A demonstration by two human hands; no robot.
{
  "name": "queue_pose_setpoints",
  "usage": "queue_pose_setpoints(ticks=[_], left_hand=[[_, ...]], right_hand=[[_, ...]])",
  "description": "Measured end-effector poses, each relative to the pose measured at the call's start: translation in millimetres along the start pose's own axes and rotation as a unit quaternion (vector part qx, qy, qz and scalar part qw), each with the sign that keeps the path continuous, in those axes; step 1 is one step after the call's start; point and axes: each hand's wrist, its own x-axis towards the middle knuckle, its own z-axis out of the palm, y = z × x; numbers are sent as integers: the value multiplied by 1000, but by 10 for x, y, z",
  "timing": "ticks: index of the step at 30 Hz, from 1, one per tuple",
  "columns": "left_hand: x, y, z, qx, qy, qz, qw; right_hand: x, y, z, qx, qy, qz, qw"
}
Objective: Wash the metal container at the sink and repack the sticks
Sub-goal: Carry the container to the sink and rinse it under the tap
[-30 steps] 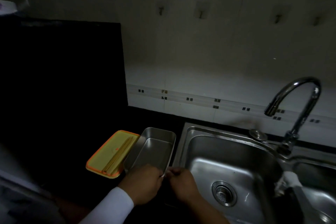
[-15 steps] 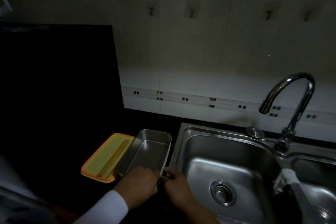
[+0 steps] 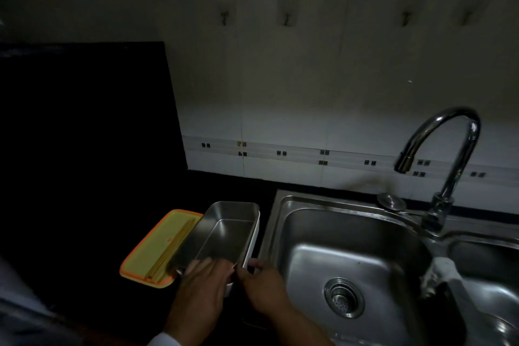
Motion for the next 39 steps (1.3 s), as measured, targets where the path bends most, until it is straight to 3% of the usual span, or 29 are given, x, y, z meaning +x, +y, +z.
queue_pose_setpoints(ticks=[4, 8, 10, 12, 15, 17, 19, 22, 24, 27, 29, 30, 34, 36, 39], left_hand=[[179, 114, -122, 22, 120, -14, 992], [378, 222, -336, 46, 172, 23, 984], [404, 333, -351, 37, 165, 92, 981], [393, 481, -291, 31, 137, 154, 978], [388, 762, -70, 44, 80, 224, 970], [422, 954, 68, 25, 47, 236, 970], [477, 1128, 155, -48, 33, 175, 983], [652, 1317, 244, -154, 46, -74, 984], [815, 1341, 397, -286, -26, -231, 930], [1059, 1323, 669, -483, -155, -358, 784], [1183, 1387, 872, -563, -191, -402, 697], [1216, 1440, 953, -571, -199, -401, 689], [1292, 1555, 1327, -551, -201, -373, 719], [1355, 1631, 1443, -563, -197, -369, 713], [1466, 1718, 1618, -582, -180, -360, 706]], right_hand=[[-14, 4, 21, -19, -19, 12, 1000], [21, 75, -40, 72, -34, 30, 996], [-15, 9, -203, 202, -27, 32, 978], [-109, -135, -489, 323, -72, 40, 943], [-92, -76, -910, 291, -75, 8, 954], [10, 106, -1140, 230, -12, 10, 973], [18, 234, -1362, 177, 50, 4, 983], [33, 379, -1728, 159, 62, 22, 985], [49, 511, -1952, 132, 54, 18, 990], [154, 670, -2173, 126, 37, 16, 991], [255, 717, -2295, 135, 43, 24, 990], [301, 701, -2370, 144, 62, 31, 987], [743, 821, -3097, 171, 304, 70, 935], [1065, 1049, -3513, 204, 324, 108, 918], [1208, 960, -3726, 327, 243, 107, 907]])
